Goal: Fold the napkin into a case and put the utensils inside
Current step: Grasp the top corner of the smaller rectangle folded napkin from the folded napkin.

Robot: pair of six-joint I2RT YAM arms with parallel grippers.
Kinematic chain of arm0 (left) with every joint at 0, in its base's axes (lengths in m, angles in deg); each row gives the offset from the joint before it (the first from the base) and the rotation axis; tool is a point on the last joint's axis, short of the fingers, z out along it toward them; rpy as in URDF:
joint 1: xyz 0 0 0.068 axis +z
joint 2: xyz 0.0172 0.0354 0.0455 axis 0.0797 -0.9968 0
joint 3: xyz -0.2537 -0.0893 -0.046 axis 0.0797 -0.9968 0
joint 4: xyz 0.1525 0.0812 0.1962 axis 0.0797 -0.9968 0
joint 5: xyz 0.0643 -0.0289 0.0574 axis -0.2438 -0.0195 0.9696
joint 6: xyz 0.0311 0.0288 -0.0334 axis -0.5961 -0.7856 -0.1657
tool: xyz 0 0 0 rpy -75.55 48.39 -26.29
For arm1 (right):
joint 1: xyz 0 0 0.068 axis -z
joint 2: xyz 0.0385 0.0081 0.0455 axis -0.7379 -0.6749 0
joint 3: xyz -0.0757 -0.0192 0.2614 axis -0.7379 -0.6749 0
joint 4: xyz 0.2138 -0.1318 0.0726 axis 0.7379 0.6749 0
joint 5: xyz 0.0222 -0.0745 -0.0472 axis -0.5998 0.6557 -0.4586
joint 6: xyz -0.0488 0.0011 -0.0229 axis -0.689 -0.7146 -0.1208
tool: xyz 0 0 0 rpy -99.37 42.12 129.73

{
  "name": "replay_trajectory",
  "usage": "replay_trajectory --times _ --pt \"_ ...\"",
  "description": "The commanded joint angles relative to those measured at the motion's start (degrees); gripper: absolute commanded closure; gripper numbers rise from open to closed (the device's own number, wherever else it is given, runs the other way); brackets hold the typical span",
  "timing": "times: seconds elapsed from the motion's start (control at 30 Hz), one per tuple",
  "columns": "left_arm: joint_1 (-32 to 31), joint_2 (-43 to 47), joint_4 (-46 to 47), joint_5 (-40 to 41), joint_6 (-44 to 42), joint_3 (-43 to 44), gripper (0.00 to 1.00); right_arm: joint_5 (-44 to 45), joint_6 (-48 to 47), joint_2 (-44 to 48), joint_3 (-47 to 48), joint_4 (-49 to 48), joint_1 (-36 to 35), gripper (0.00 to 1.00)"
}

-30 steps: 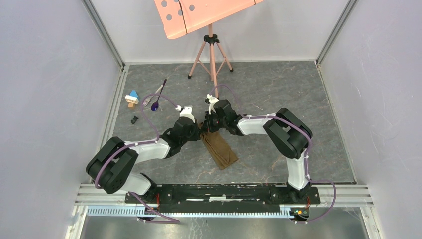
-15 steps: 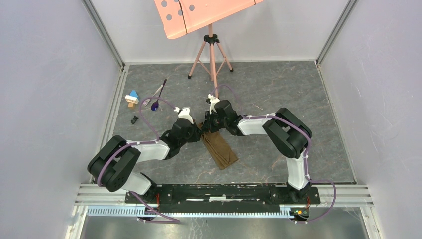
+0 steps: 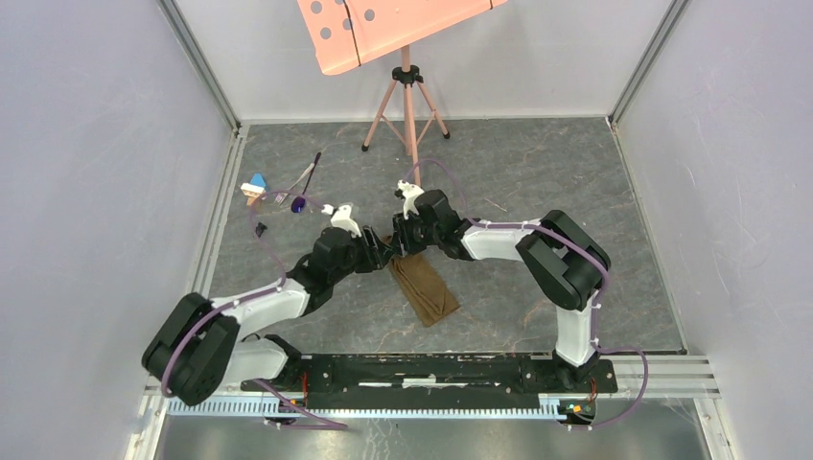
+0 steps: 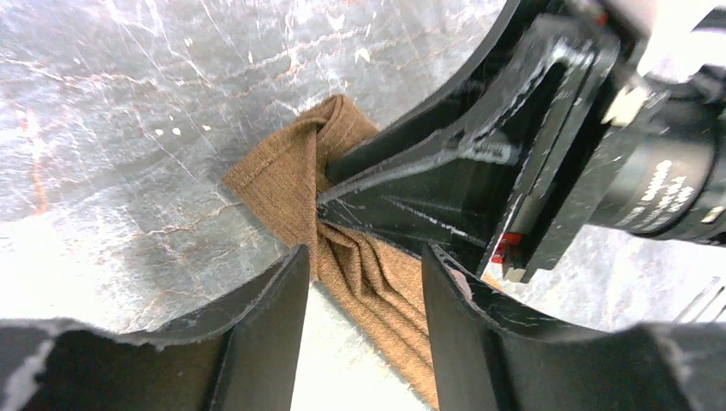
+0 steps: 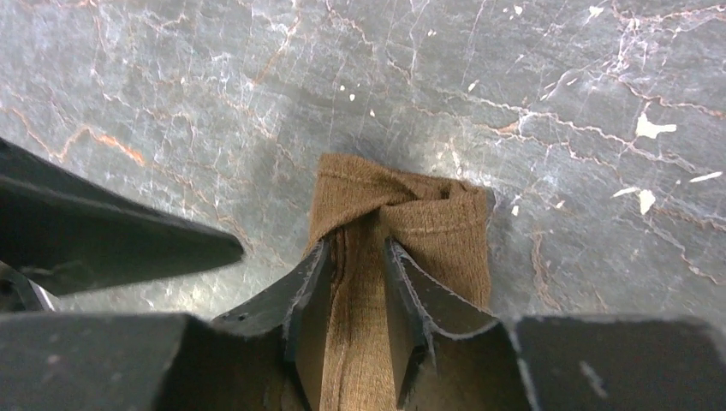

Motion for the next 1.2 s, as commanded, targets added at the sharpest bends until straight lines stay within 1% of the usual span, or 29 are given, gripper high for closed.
replay_trajectory --times 0.0,0.1,0.17,0.2,0.37,0.43,0.47,0.5,0.53,0.57,0.63,0.77,0.8,0.87,1.0,1.07,1.17 --pt "2.83 7.57 -3.80 -2.96 2.39 -0.29 0.39 1.02 -5.17 3.52 2.11 6.35 -0.06 0.63" --pt "6.05 10.96 -9.83 -4.66 2.79 1.36 0.34 0.93 -7.57 4.83 3.78 10.70 -0.05 0.59" --pt "8.49 11.30 -14.65 -6.41 4.02 3.12 0.34 0.94 -8.64 6.14 3.90 12.03 -0.13 0.57" --pt "9.78 11.03 -15.60 -7.42 4.94 3.58 0.34 1.03 -8.95 6.63 3.75 12.63 -0.08 0.56" --pt "14.12 6.70 -15.22 -12.27 9.59 4.48 0.33 0.73 -10.26 7.23 2.98 12.83 -0.15 0.56" --pt "14.99 3.51 -13.29 -14.03 10.77 4.70 0.34 -0.75 -10.16 5.90 3.64 12.21 -0.24 0.59" --pt "15.23 1.77 -11.69 -15.50 11.64 4.45 0.35 -1.22 -10.01 5.33 4.04 11.99 -0.38 0.61" --pt "15.32 0.34 -9.59 -16.57 12.45 4.16 0.39 -1.42 -9.86 4.80 4.31 11.67 -0.60 0.64" --pt "15.35 -1.47 -7.52 -17.96 13.17 3.92 0.43 -1.58 -9.68 4.41 4.50 11.21 -0.85 0.66" --pt "15.39 -3.05 -5.95 -19.09 13.54 3.72 0.51 -1.60 -9.46 4.03 4.57 10.78 -0.99 0.68" --pt "15.28 -6.01 -3.37 -19.58 14.51 3.27 0.58 -1.94 -9.10 3.11 5.02 10.35 -1.27 0.72" --pt "15.24 -10.95 0.12 -18.73 15.31 2.17 0.64 -2.37 -8.82 1.19 5.99 9.68 -1.95 0.74" --pt "15.24 -12.09 1.50 -18.99 16.05 1.69 0.64 -2.31 -8.69 0.70 6.22 9.56 -2.17 0.74" --pt "15.01 -14.25 5.10 -20.08 17.39 0.76 0.68 -2.05 -8.76 -0.03 6.65 9.56 -2.41 0.73" --pt "14.46 -17.33 8.31 -20.71 18.61 0.07 0.73 -1.15 -8.68 -0.39 6.82 9.43 -2.86 0.74" --pt "14.30 -18.08 9.54 -20.80 18.90 -0.39 0.76 -0.60 -8.36 -0.28 6.40 8.66 -2.98 0.80" --pt "14.22 -18.48 10.08 -20.43 18.96 -0.98 0.80 0.08 -7.25 -0.64 6.08 6.54 -2.98 0.92"
